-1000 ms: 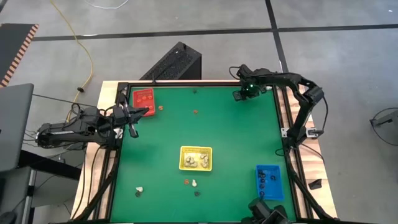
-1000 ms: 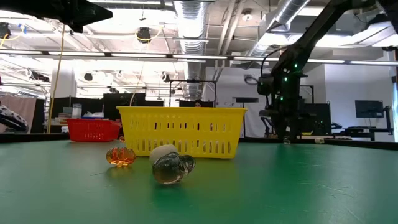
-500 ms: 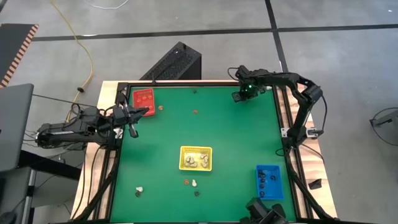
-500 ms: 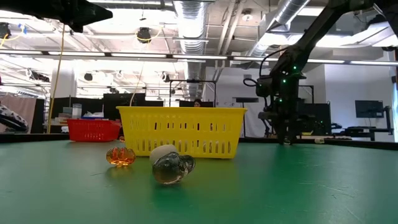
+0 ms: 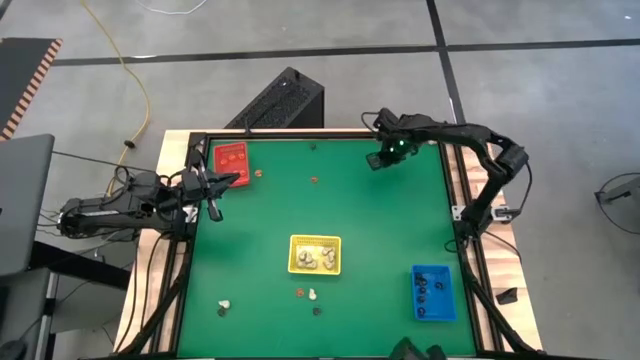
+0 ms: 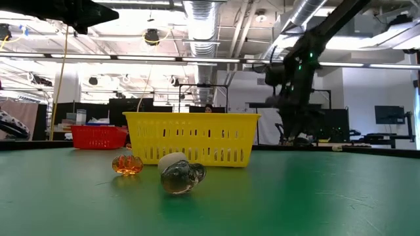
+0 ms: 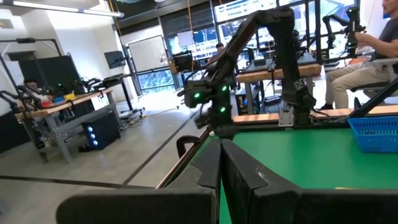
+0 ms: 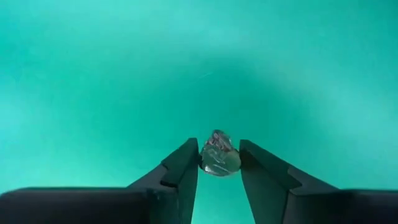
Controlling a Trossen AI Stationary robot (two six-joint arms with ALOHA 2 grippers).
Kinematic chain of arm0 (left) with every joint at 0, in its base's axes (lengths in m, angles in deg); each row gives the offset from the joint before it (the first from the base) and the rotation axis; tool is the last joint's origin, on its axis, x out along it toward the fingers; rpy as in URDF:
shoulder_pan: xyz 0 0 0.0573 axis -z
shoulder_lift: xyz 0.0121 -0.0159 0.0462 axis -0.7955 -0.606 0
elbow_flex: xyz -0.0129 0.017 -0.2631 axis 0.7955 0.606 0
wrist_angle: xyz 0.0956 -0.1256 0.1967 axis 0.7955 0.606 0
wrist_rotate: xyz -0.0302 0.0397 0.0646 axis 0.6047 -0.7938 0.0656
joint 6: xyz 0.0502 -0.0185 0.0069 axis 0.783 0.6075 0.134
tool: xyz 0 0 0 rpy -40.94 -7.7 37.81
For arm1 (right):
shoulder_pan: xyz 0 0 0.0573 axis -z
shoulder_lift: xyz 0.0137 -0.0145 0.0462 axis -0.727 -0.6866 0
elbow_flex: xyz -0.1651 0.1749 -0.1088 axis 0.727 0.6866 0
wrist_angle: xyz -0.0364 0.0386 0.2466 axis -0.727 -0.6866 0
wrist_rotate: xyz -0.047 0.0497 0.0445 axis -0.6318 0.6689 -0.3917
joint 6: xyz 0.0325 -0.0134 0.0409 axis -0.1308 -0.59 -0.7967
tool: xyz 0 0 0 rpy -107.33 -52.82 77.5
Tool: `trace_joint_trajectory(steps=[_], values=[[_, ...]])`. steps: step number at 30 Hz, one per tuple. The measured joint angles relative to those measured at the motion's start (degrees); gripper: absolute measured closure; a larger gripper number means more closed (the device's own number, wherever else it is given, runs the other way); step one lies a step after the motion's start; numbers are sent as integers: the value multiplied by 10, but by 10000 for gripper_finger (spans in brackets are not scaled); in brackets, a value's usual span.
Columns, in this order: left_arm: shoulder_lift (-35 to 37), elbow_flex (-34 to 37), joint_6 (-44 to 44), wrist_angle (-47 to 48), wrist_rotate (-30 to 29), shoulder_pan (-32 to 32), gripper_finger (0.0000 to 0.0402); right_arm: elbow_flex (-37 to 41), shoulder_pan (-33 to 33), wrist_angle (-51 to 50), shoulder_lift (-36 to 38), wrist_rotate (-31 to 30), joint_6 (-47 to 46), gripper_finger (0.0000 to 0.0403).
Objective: Sort Halloween decoration
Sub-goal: Put the black skull toy into the blue bin
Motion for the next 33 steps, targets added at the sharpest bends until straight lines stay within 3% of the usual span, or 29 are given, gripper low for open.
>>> trace_joint_trajectory(steps=[5,11,14,17,20,24,27,33], values=[[0,0,1,0,0,0,401,0,-105,-79,57,20,-45,259],[0,0,3,0,0,0,401,-1,-298,-107,128,16,-202,293],[0,0,0,0,7,0,401,-1,-395,-100,145,-62,-283,303],[0,0,-6,0,28,0,401,-1,-466,-95,138,-187,-324,305],[0,0,-15,0,47,0,401,-1,-477,-78,111,-229,-338,300],[0,0,-16,-3,58,0,401,-1,-451,7,52,-238,-294,271],[0,0,-17,-4,58,0,401,-1,-424,54,12,-215,-264,234],[0,0,-16,-4,58,0,401,-1,-404,45,-34,-210,-251,150]])
